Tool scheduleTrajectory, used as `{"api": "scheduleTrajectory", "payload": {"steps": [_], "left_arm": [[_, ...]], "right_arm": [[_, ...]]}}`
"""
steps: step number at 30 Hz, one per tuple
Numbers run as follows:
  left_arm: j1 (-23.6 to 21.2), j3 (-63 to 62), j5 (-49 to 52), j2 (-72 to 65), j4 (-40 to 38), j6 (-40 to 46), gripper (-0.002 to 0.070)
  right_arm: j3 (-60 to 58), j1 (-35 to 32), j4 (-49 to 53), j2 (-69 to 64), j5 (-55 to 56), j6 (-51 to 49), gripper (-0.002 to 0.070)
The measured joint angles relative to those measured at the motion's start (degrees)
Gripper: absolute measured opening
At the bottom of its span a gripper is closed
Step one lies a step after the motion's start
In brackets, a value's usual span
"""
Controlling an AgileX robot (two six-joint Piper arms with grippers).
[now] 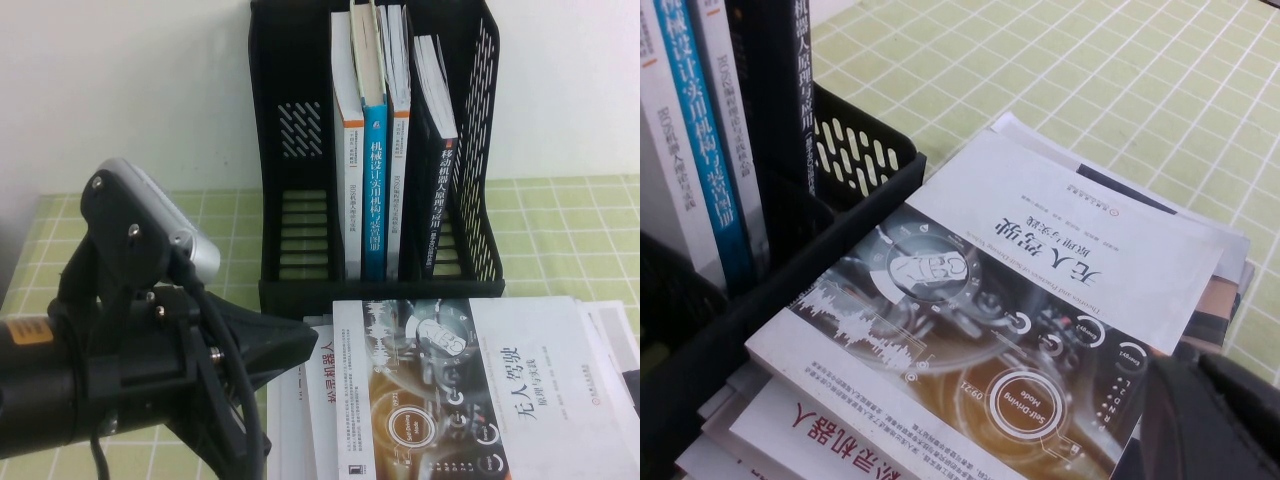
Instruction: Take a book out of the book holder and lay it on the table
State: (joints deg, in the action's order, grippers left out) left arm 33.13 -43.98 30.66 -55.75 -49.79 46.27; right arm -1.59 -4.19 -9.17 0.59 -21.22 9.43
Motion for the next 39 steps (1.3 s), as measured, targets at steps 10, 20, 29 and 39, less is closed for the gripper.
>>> {"api": "scheduleTrajectory", "payload": {"steps": [10,20,29,39], "left_arm": [[0.00,0.00,1.49,0.00,-0.18,0.00,-0.0002],[0.00,0.00,-2.52,0.00,-4.87,1.45,-0.0003],[0.00,-5.52,-6.33,-0.08,-15.54,15.16,-0.0002],[0.09,-17.63,-8.59,-4.70,-16.56,19.04,-0.0003]], "right_arm": [[0.00,0.00,-7.77,0.00,13.22,1.96,-0.0002],[0.00,0.00,-15.78,0.00,38.05,1.50,-0.0002],[15.01,0.00,-12.07,0.00,32.19,2.02,-0.0002],[42.70,0.00,-7.09,-21.31,-0.22,6.22,-0.0002]]}}
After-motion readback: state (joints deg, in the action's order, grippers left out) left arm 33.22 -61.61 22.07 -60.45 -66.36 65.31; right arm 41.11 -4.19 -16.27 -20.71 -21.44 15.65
